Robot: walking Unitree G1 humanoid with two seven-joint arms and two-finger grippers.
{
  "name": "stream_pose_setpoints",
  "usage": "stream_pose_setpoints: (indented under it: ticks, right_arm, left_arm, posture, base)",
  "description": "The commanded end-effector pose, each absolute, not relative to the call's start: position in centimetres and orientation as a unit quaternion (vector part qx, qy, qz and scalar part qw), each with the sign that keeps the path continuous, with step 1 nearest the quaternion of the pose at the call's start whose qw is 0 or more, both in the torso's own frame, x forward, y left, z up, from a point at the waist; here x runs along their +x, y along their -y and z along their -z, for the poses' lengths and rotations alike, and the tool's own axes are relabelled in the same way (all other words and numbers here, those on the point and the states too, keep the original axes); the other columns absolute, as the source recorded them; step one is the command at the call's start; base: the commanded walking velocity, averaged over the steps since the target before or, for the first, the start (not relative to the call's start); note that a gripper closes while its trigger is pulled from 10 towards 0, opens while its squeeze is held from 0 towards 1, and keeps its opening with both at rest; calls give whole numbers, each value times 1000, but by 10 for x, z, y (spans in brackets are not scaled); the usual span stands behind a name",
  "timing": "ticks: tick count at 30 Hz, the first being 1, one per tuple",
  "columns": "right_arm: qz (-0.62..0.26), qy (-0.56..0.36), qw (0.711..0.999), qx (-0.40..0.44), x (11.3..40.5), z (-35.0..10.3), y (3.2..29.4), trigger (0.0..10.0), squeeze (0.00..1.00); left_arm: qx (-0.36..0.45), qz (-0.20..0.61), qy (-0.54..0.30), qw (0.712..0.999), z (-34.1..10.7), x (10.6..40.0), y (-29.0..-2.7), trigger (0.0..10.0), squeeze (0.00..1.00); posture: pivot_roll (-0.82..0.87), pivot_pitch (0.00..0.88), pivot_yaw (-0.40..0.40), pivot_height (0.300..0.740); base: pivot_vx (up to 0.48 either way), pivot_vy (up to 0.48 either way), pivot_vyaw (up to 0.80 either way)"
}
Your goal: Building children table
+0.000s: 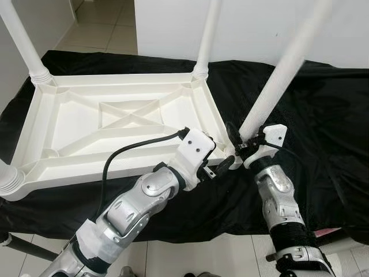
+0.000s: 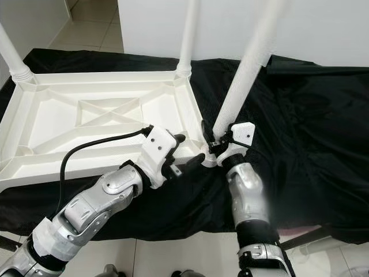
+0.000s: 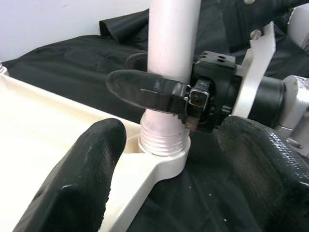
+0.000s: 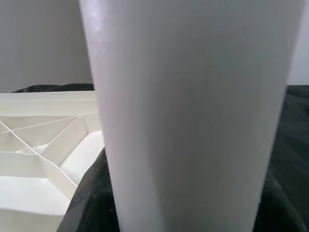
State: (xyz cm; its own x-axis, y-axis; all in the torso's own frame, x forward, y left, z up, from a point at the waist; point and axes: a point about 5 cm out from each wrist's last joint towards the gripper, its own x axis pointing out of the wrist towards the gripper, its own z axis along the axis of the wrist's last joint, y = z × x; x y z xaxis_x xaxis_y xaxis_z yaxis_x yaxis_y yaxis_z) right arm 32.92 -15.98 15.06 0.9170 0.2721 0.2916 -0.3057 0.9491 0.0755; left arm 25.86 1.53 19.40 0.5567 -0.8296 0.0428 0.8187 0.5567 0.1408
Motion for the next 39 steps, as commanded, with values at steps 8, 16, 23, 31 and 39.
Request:
stream_pose_setpoints:
  ticks: [8, 16, 23, 31, 39]
  right_arm:
    - [-117, 75, 979, 151, 316, -112, 158, 10000, 0]
    - [-99, 48, 992, 65, 319, -114, 151, 10000, 0]
    - [43, 16, 995, 93, 309, -112, 121, 10000, 0]
    - [45, 17, 992, 116, 306, -111, 113, 10000, 0]
    - [7, 55, 993, 106, 309, -128, 114, 10000, 310]
  left_arm:
    - [66, 523, 48, 848, -195, 255, -12, 10000, 0]
    - [67, 523, 47, 848, -194, 255, -13, 10000, 0]
    - [69, 523, 48, 848, -193, 255, -10, 10000, 0]
    - [68, 521, 47, 850, -192, 255, -10, 10000, 0]
    - [68, 517, 48, 852, -192, 255, -10, 10000, 0]
  posture:
    - [-22, 124, -46, 740]
    - [-24, 123, -48, 740]
    - [-26, 118, -62, 740]
    - [-23, 117, -66, 740]
    - [-18, 113, -73, 740]
  base:
    - [0, 0, 0]
    - [0, 0, 0]
    - [0, 0, 0]
    - [0, 0, 0]
    - [0, 0, 0]
